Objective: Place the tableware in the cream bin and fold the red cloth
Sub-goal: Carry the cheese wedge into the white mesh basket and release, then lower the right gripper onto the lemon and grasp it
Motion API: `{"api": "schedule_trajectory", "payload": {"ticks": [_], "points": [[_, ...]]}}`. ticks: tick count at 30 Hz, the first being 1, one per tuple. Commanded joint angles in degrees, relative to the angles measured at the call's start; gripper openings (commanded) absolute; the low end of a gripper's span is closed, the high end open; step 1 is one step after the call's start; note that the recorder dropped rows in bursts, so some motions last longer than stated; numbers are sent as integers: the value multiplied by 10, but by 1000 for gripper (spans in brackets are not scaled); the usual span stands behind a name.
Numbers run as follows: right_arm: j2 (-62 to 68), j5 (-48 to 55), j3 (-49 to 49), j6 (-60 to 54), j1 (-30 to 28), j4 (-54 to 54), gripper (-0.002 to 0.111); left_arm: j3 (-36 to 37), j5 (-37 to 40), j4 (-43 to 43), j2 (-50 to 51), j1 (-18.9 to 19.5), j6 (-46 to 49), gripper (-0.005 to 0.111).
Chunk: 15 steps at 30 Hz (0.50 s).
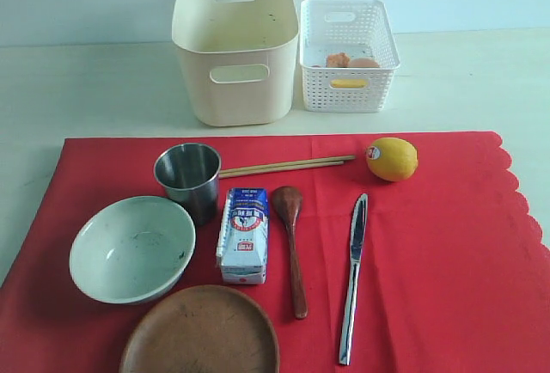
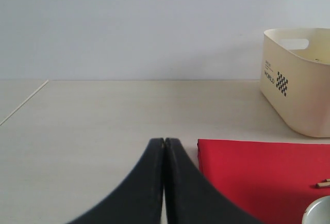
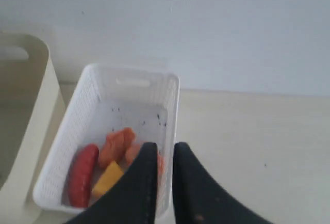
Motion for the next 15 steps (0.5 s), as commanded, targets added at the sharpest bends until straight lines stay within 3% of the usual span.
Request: {"api": "schedule_trajectory", "payload": {"ticks": [1, 9, 15], "points": [[-5, 99, -3, -105, -2, 111, 0, 0, 0, -6, -3, -4, 1, 3], [0, 195, -3, -209, -2, 240, 0, 0, 0, -6, -3, -4, 1, 3], [26, 254, -3, -197, -2, 260, 2, 0, 0, -6, -3, -4, 1, 3]]}}
